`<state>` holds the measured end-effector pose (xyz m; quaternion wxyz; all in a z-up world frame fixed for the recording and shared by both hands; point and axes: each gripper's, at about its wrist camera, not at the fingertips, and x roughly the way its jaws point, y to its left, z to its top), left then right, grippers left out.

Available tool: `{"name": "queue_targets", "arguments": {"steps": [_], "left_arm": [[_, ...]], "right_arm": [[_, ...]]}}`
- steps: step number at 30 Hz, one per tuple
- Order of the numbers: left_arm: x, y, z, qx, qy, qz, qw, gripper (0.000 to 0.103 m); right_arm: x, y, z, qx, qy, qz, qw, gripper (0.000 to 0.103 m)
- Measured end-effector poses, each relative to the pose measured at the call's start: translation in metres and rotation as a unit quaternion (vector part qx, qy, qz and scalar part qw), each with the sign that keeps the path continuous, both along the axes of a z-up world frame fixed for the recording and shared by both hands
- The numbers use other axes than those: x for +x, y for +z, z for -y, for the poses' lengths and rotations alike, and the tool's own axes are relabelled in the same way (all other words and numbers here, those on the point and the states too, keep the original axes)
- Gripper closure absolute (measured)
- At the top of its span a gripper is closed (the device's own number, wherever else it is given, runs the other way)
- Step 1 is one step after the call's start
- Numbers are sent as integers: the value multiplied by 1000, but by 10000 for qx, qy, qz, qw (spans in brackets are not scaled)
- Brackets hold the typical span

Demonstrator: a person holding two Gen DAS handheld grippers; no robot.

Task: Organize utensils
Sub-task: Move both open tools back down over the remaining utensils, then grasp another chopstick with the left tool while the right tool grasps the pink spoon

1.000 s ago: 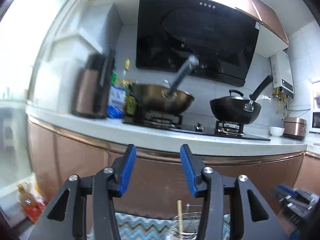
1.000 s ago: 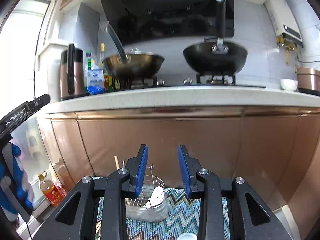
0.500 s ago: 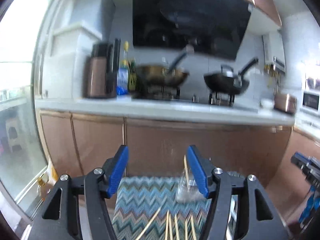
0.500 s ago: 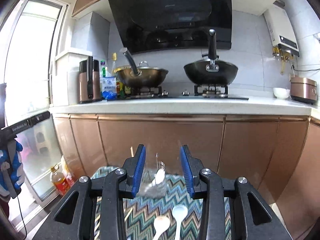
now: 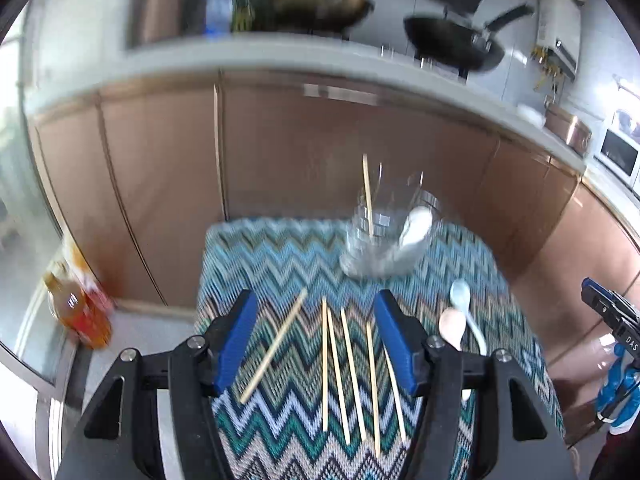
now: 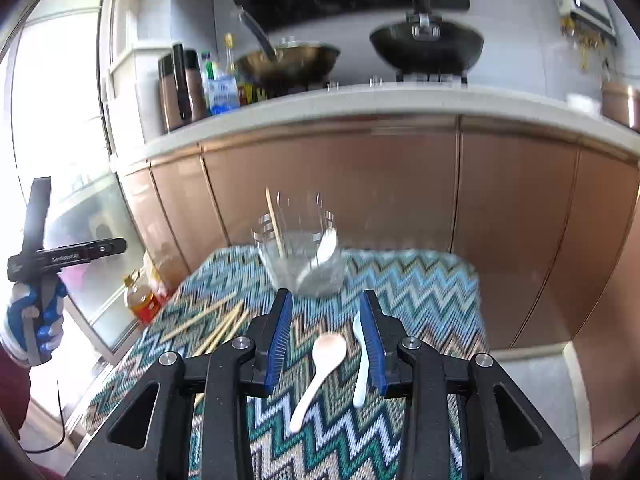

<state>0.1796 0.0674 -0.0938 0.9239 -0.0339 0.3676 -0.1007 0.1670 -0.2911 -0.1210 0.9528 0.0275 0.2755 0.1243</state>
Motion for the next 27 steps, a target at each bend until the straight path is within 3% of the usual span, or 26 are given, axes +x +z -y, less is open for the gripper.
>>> {"name": "queue_targets", "arguments": {"steps": [5,7,11,19,27], "left_arm": [[38,-50,7,-179,-175,-975,9949,46],[55,-74,11,-202,-215,-1378,9900,55],[85,-115,21,-114,-369,-2063,9777,64],[125,-151,40,136,-466,-2564,9654,72],[145,-165,60,380,-584,-2725,9596,79]], "right_arm": [[26,-39,0,94,317,-668,9972,73],[38,-57,-1,99,437,-944,9945,75],[59,-91,0,136,572,-1335,9893,75],[99,-134,11,546,766,-1959,9761,79],[118,-152,9,538,872,-2165,9709,79]]}}
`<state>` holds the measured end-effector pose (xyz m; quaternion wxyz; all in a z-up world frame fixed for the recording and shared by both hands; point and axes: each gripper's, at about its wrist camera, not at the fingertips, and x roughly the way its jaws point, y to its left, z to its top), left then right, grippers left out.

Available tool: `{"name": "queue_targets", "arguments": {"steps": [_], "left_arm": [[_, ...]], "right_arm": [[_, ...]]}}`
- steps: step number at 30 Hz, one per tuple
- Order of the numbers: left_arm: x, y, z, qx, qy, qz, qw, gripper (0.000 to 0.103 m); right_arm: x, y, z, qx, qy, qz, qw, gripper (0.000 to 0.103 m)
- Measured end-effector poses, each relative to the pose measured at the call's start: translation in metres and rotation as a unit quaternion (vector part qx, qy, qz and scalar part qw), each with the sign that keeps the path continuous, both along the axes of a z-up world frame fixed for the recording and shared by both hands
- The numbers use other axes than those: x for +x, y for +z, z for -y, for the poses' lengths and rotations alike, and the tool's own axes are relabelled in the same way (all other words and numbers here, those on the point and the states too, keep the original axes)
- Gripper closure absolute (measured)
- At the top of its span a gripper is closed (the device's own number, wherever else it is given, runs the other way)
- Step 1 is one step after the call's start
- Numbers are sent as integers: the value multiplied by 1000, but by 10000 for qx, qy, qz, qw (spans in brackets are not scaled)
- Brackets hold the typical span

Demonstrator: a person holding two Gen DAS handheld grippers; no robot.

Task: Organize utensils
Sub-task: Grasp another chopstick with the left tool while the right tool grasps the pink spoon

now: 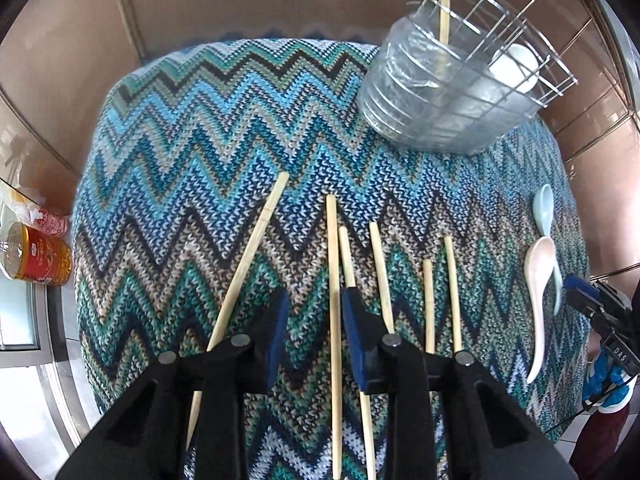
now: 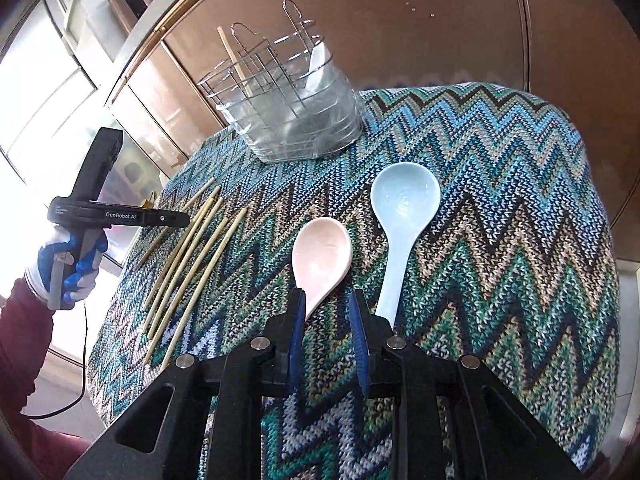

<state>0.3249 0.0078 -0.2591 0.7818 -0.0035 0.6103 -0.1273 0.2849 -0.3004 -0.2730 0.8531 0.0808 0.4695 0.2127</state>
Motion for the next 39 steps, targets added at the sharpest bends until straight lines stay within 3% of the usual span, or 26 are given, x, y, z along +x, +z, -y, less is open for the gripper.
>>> {"name": "queue_targets", "arguments": {"steps": [20,23,30,39], "left_arm": [[20,-20,33,463,-446,-191,9977,81],[22,-23,32,521,-518,-191,9971,86],[32,-25,30,428,-526,-160,9976,98],[30,-28,18,342,-561,-157,9977,98]], "right_arm": [[26,-3,-6,169,307,-152,9993,79],[32,-6,-5,234,351,-241,9988,79],[52,-12,2,462,374,-517,9969,81],[74,-9,0,320,611,-663,9954,81]]}}
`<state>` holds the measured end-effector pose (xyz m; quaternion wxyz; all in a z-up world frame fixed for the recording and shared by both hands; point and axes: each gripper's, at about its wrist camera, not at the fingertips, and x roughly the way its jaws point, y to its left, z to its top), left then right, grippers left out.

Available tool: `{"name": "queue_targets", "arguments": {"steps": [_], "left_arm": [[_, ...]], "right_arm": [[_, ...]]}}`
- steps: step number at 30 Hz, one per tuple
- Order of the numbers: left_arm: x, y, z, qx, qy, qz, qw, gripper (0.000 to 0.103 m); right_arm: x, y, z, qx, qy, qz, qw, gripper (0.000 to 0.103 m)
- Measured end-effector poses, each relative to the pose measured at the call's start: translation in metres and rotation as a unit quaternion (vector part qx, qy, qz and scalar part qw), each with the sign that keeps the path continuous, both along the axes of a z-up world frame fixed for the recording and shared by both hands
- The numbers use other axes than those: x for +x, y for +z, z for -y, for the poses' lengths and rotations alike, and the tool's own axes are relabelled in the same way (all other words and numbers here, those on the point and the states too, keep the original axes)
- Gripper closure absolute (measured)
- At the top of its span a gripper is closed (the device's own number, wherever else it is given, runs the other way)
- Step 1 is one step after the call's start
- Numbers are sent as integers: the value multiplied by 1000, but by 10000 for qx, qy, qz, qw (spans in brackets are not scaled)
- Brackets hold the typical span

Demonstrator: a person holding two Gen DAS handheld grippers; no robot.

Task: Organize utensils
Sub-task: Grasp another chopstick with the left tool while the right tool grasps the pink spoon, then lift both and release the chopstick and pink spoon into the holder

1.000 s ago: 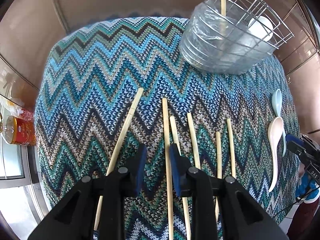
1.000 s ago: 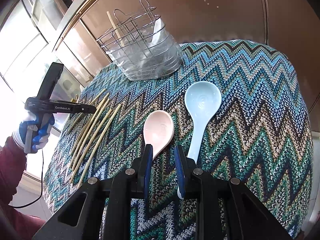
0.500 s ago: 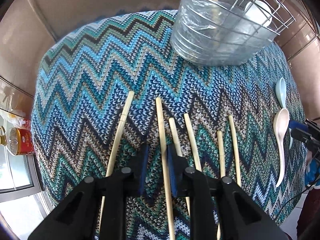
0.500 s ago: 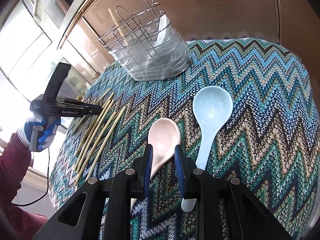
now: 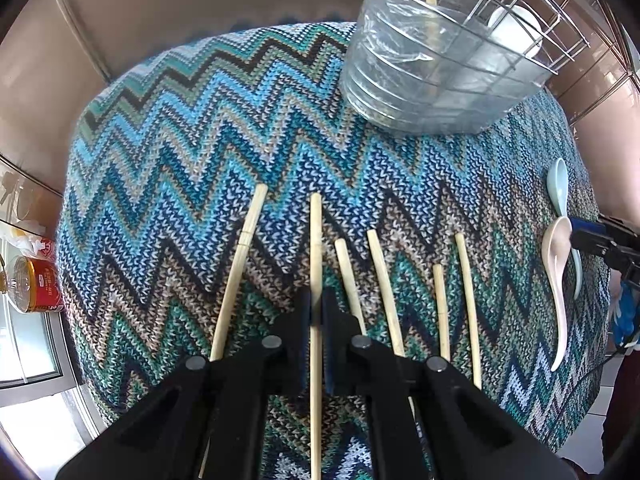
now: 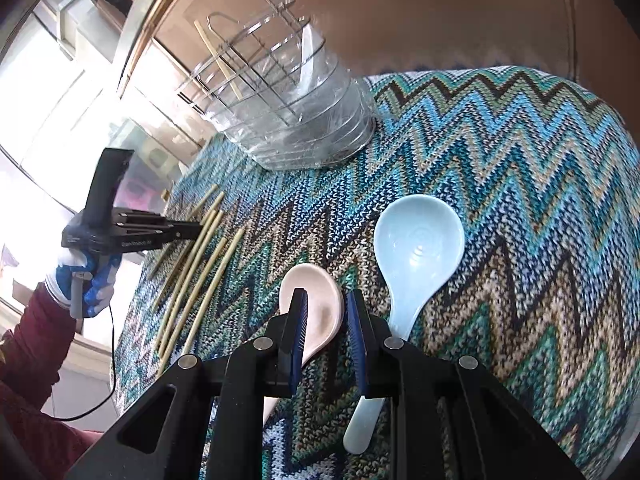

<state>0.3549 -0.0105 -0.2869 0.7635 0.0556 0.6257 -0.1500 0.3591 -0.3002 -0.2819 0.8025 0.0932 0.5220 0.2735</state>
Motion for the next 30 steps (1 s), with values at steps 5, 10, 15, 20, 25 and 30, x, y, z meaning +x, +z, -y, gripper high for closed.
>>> {"name": "queue_targets", "arguments": {"steps": [5,10,15,20,25,30], "left_arm": [[-4,2,-8,-51,67,11,10000,98],[-17,18,-20,-178,222,297,9992,98],[-43,51,-38,-459,296,725,9959,98],[-71,117,-52,-1034,387,1694,9793,98],[-78,206,-39,-1502,492,3222,9334,98],[-70,259,-28,-2195,1042,4531,8577,98]], "right_arm": [[16,-13,-11,38,309,-335,9990,85],[3,2,-20,19,470,-100,9988,94],[-29,55,-22,-29,366,629,9973,94],[-50,125,-21,20,-46,1719,9851,94],[-48,192,-38,-202,-852,3195,9435,94],[-32,218,-58,-323,-1715,4306,8855,94]]}}
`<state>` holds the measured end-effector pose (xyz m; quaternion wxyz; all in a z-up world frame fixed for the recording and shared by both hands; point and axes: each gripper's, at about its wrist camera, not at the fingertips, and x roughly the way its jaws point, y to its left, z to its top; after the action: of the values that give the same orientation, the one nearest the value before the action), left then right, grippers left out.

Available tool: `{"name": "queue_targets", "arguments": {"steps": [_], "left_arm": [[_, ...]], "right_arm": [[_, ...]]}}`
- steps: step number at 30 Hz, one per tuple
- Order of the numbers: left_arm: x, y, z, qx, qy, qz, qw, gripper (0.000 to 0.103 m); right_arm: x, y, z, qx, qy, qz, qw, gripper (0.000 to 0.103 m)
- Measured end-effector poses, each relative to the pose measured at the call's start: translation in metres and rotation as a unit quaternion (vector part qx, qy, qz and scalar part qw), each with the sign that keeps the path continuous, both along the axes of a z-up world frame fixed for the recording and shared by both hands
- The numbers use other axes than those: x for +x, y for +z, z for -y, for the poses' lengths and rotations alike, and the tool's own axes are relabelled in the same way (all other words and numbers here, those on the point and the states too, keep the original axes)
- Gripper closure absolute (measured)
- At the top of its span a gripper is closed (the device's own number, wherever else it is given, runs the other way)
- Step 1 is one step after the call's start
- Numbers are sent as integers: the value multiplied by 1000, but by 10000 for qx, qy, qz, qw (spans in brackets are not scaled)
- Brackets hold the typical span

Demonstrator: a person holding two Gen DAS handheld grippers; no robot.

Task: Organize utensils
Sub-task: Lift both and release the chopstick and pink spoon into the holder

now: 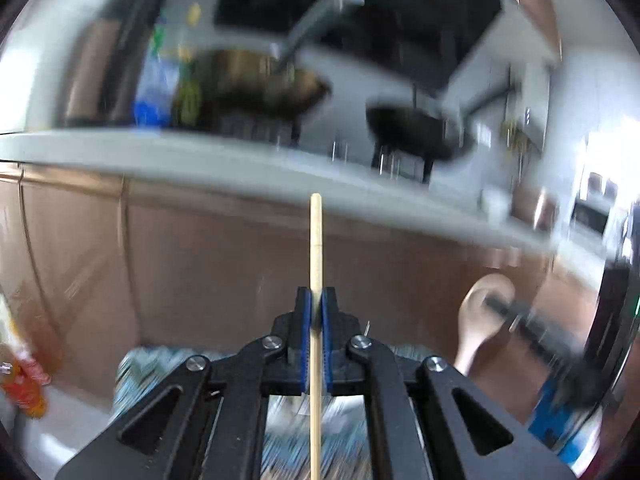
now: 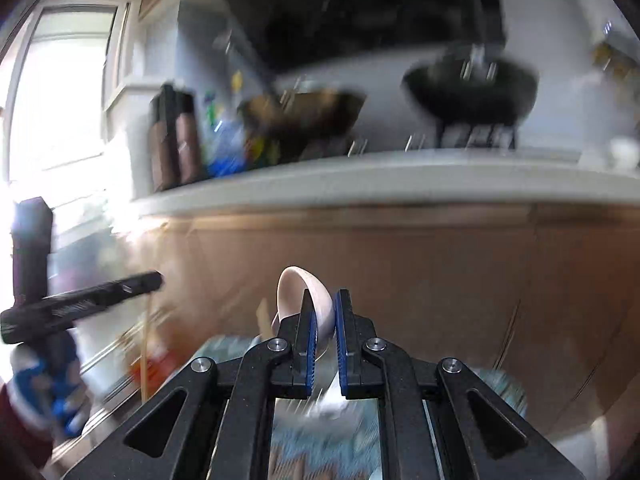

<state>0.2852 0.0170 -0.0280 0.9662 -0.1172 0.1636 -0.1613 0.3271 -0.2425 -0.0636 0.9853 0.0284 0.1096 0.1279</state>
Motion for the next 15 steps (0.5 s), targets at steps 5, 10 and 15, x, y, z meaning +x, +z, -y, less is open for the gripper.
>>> {"name": "queue_targets", "arguments": {"steps": [5,10,15], "left_arm": [[26,-7,25,-331,732,910,9926,98],[62,-42,61,-118,1097,1040,9884,98],[74,-79,66,18,1327,1029,9858,98]], "right_arm": [[37,-26,-25,13,-428,326,9986,94],[61,-59,-27,-64,-751,298,9967,94],[74,-86,-24,-163,-866,275,9957,94]]}}
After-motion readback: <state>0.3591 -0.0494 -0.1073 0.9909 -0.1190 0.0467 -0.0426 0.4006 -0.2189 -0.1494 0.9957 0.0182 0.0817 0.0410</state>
